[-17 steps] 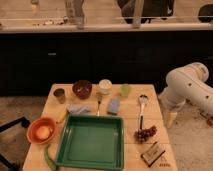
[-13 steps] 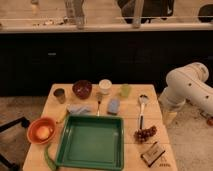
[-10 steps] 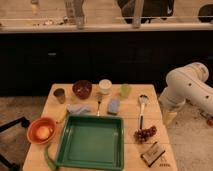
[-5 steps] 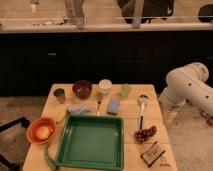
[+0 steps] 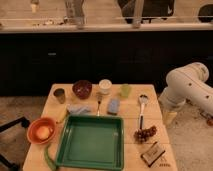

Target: Wipe purple bowl with sponge

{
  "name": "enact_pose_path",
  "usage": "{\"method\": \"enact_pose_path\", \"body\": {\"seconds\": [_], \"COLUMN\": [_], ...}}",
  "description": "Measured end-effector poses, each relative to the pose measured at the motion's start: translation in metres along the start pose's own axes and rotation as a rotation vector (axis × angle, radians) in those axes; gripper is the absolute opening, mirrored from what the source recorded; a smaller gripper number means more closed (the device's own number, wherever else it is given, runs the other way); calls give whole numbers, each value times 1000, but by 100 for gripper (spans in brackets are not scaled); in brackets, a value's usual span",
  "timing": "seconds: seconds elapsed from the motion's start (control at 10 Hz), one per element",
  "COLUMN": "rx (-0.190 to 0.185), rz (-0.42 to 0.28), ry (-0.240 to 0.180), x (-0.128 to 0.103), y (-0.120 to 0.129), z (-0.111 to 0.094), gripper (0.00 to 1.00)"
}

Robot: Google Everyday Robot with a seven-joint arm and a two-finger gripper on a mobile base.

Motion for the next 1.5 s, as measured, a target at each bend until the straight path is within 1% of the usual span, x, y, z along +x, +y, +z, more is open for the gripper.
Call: {"method": "enact_pose_path", "body": {"seconds": [0.1, 0.2, 0.3, 0.6, 0.7, 0.8, 1.0, 1.1, 1.5], "rx": [-27, -46, -73, -152, -176, -205, -238, -241, -241], "rz": [-32, -91, -182, -452, -536, -642, -779, -800, -798], "ry": [-31, -56, -75, -119, -137, -164, -194, -194, -194], "x": [-2, -10, -20, -70, -80, -94, -114, -117, -116], "y": [0, -2, -2, 1, 3, 9, 17, 18, 19], "z": [1, 4, 6, 17, 20, 23, 27, 28, 29], "gripper": [80, 80, 80, 80, 80, 80, 80, 80, 80]}}
